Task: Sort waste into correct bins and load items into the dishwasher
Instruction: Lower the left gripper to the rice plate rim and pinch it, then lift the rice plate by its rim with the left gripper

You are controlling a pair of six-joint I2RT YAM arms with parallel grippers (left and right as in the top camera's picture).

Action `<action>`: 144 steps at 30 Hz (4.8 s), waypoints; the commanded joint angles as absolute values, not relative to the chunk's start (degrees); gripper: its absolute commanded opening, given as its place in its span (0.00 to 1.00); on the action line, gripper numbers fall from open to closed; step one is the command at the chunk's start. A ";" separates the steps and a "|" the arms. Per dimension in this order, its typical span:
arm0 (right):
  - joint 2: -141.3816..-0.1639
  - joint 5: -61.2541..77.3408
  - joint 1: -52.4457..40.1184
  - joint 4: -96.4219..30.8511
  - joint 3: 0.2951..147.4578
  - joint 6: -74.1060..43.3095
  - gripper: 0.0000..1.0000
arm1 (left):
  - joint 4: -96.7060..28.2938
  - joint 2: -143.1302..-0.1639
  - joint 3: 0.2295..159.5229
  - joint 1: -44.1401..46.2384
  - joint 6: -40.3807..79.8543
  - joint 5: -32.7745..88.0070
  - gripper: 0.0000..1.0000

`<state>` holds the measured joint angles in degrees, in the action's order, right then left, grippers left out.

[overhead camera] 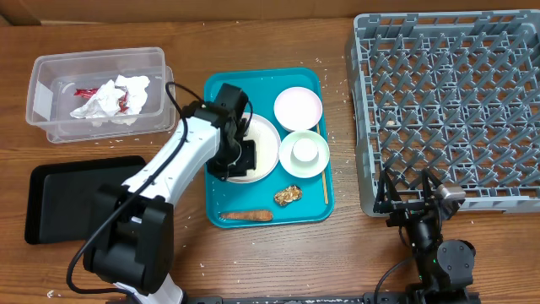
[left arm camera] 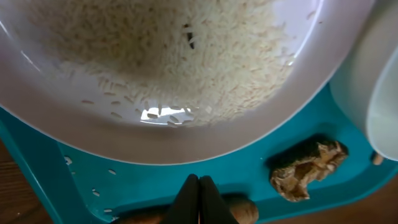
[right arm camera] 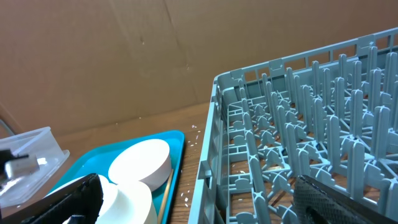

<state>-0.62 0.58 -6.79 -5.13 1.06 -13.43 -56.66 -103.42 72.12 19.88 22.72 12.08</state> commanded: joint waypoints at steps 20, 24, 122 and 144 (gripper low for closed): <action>-0.16 0.10 -6.72 -4.78 0.47 -13.06 1.00 | -54.04 -104.25 64.16 19.97 30.04 11.68 0.04; -0.16 0.10 -6.72 -4.78 0.47 -13.06 1.00 | -51.94 -104.25 63.79 19.94 30.06 11.44 0.04; -0.16 0.10 -6.72 -4.78 0.47 -13.06 1.00 | -45.06 -104.64 74.91 29.34 4.78 -3.25 0.04; -0.16 0.10 -6.72 -4.78 0.47 -13.04 1.00 | -56.12 -104.12 84.88 31.75 10.85 -11.35 0.04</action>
